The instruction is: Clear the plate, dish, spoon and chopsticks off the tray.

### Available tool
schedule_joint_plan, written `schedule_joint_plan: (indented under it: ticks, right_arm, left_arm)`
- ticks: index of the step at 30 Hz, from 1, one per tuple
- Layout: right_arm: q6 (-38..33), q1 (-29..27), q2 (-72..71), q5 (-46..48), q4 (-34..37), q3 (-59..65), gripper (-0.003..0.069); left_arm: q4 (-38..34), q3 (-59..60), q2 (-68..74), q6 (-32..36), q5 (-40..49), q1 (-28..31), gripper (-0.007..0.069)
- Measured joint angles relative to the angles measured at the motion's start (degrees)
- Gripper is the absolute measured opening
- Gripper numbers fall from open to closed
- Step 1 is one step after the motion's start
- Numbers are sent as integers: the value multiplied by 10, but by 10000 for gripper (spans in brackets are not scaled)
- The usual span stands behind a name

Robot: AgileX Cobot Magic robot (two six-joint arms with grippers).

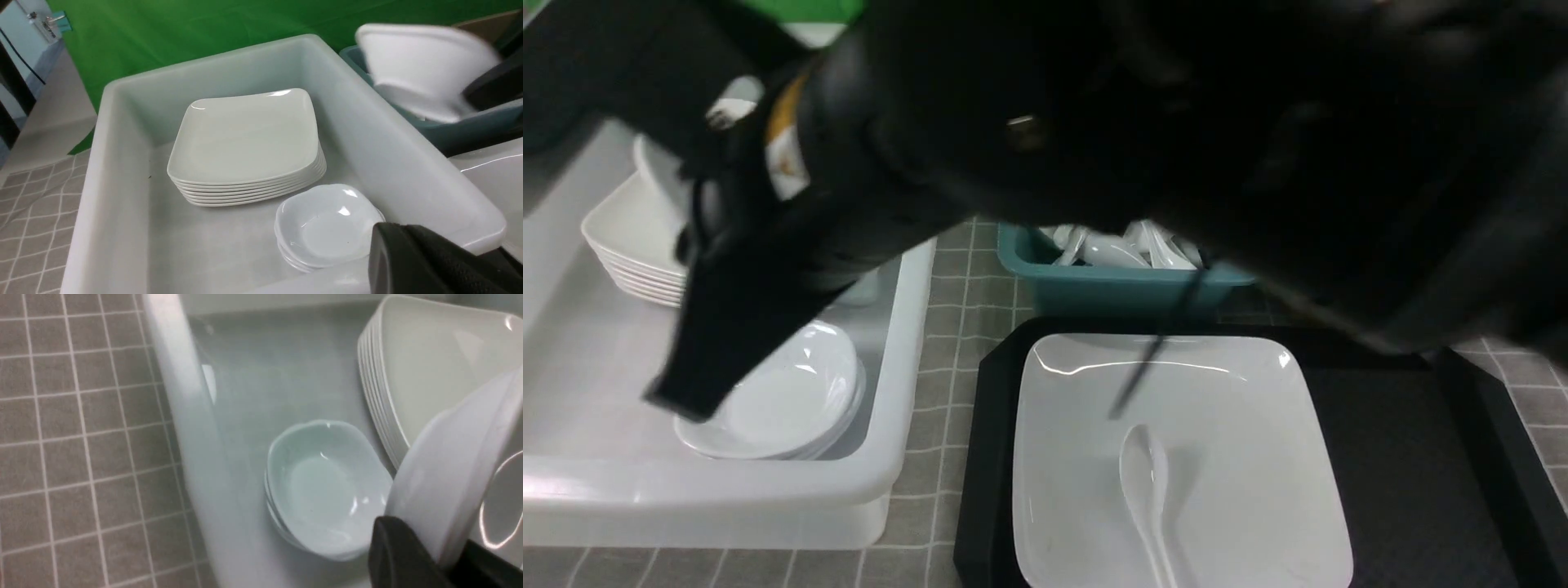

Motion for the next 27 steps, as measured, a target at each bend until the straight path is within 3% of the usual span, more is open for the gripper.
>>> schedule_joint_plan:
  ticks: [8, 16, 19, 20, 22, 24, 27]
  right_arm:
    - [-19, -2, 195, 58, 0, -174, 55]
    - [-26, -22, 261, 56, -3, -196, 75]
    - [-26, -25, 265, 51, -4, -197, 166]
    - [-26, -25, 265, 51, -3, -197, 238]
    - [-26, -25, 265, 54, -3, -197, 303]
    - [-26, -25, 263, 70, -4, -197, 414]
    - [-26, -25, 249, 106, -14, -197, 476]
  left_arm:
    - [-30, 0, -7, -2, 7, 0, 21]
    - [-42, 0, -7, -2, 7, 0, 21]
    - [-44, 0, -7, -2, 7, 0, 21]
    - [-43, 0, -7, -2, 7, 0, 21]
    - [-45, 0, -7, -2, 7, 0, 21]
    - [-53, 0, -7, -2, 6, 0, 21]
    - [-70, 0, -7, 9, 6, 0, 21]
